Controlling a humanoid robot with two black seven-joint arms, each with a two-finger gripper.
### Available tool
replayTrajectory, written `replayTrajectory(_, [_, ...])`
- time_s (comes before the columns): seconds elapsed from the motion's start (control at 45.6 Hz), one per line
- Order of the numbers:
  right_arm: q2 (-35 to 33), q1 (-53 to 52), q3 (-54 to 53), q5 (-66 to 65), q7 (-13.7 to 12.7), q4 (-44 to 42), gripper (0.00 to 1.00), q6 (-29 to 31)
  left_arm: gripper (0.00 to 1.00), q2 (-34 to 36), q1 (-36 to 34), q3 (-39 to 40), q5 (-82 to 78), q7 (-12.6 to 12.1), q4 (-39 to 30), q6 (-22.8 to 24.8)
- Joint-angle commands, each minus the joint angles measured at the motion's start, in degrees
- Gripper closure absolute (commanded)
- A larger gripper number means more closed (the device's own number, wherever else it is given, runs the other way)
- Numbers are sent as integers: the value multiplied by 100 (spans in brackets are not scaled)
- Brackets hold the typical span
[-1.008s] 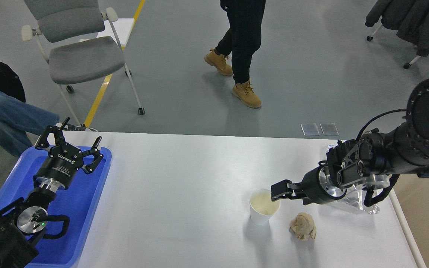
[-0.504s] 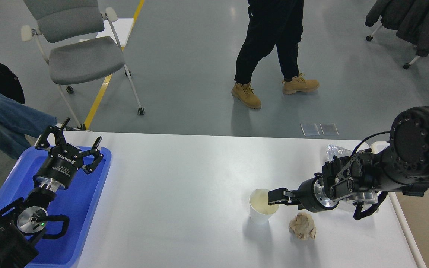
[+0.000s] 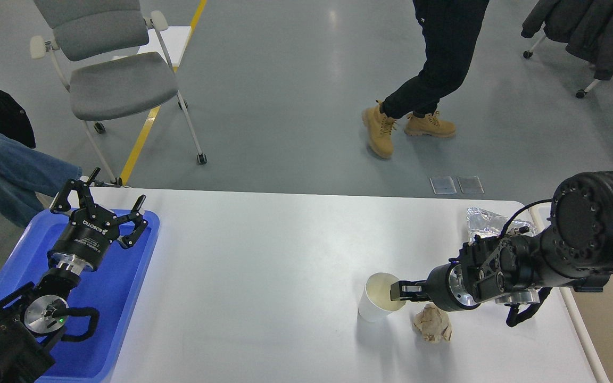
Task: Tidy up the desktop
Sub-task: 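Reach the right gripper toward the white paper cup and close on it, then lift the white cup with the right gripper and carry it toward the bin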
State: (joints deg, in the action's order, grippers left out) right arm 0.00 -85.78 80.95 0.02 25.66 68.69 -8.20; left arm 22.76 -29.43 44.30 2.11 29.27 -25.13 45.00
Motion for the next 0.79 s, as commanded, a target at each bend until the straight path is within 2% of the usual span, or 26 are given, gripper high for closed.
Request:
replayTrajectory(0.0, [0,0,0,-248,0,-22,100,-147,1,0,-1,0,0,0,-1,0])
replayTrajectory(0.307, [0,-149,8,-336,62,31,100,-112,1,0,-1,0,0,0,-1,0])
replayTrajectory(0.395, [0,-307,0,-336,158,48,100,-86,1,0,7,0,0,0,-1,0])
replayTrajectory(0.504, [0,-807,0,-345,316,180,100,257,1,0,7,0,0,0,-1,0])
replayTrajectory(0.658, [-798,-1949,-123,-836,334,698,100,757,1,0,7,0,0,0,-1,0])
replayTrajectory(0.767, [-1370,-2802,-150,-1197,334,918,100,1346,1,0,7,0,0,0,-1,0])
